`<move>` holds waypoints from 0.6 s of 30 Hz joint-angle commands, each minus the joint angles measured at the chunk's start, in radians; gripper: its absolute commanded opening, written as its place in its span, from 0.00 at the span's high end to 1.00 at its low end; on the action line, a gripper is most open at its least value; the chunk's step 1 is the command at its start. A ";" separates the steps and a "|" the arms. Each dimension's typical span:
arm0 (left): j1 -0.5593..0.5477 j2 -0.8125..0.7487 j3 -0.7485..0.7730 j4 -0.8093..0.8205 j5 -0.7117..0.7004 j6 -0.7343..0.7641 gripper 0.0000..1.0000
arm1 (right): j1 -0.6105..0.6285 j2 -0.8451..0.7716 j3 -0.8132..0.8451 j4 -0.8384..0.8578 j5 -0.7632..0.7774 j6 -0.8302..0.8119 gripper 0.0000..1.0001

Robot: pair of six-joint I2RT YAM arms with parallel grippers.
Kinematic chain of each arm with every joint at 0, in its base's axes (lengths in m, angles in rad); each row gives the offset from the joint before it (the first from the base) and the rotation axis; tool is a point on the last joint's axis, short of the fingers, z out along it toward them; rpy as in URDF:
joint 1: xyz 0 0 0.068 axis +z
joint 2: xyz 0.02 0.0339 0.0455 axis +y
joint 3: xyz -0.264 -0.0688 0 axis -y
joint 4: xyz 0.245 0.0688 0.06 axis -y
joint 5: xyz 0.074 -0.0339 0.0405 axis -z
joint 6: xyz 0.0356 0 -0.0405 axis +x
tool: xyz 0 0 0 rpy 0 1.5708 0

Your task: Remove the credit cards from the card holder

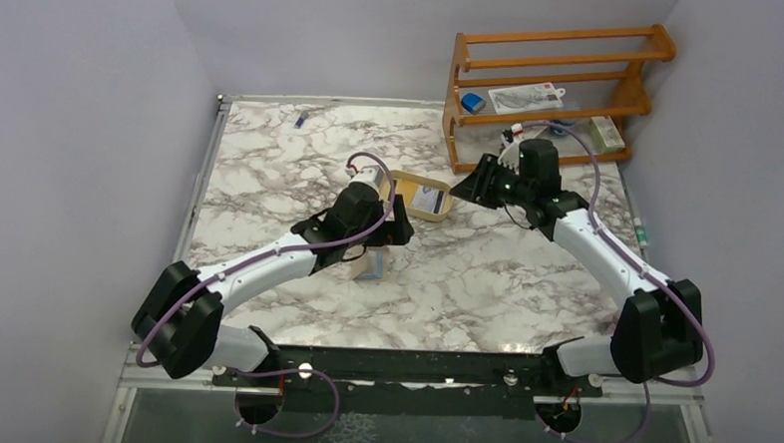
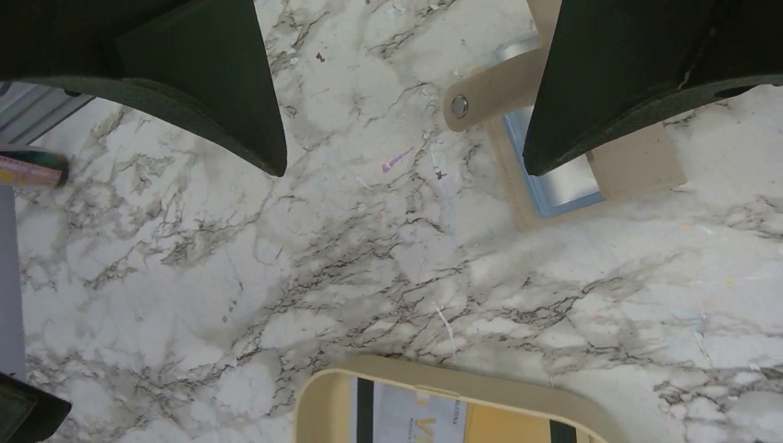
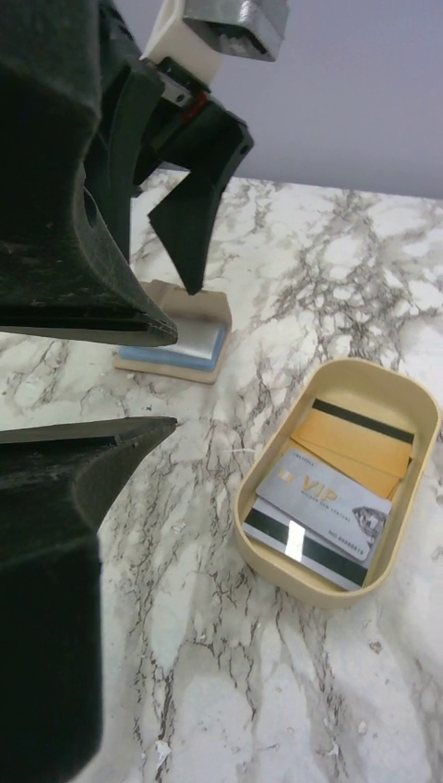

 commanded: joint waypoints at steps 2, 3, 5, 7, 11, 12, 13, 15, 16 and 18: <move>0.076 -0.126 0.052 0.061 0.064 0.163 0.01 | -0.005 -0.082 -0.078 0.151 -0.173 -0.054 0.61; 0.108 -0.141 0.058 0.065 0.097 0.188 0.01 | -0.005 -0.089 -0.099 0.196 -0.224 -0.056 0.60; 0.161 -0.176 0.068 0.075 0.141 0.234 0.01 | -0.005 -0.101 -0.132 0.262 -0.318 -0.066 0.58; 0.194 -0.201 0.080 0.074 0.150 0.279 0.01 | -0.005 -0.110 -0.151 0.283 -0.332 -0.067 0.58; 0.245 -0.218 0.125 0.013 0.125 0.357 0.01 | -0.005 -0.122 -0.164 0.263 -0.305 -0.075 0.58; 0.258 -0.222 0.139 -0.006 0.119 0.374 0.01 | -0.005 -0.128 -0.166 0.257 -0.297 -0.079 0.58; 0.273 -0.229 0.147 -0.018 0.112 0.388 0.01 | -0.005 -0.136 -0.168 0.247 -0.289 -0.081 0.58; 0.314 -0.247 0.150 -0.029 0.118 0.409 0.01 | -0.005 -0.153 -0.174 0.231 -0.268 -0.083 0.58; 0.341 -0.252 0.147 -0.029 0.132 0.411 0.01 | -0.005 -0.163 -0.185 0.234 -0.257 -0.087 0.58; 0.391 -0.259 0.136 -0.019 0.178 0.399 0.01 | -0.005 -0.188 -0.223 0.264 -0.228 -0.084 0.58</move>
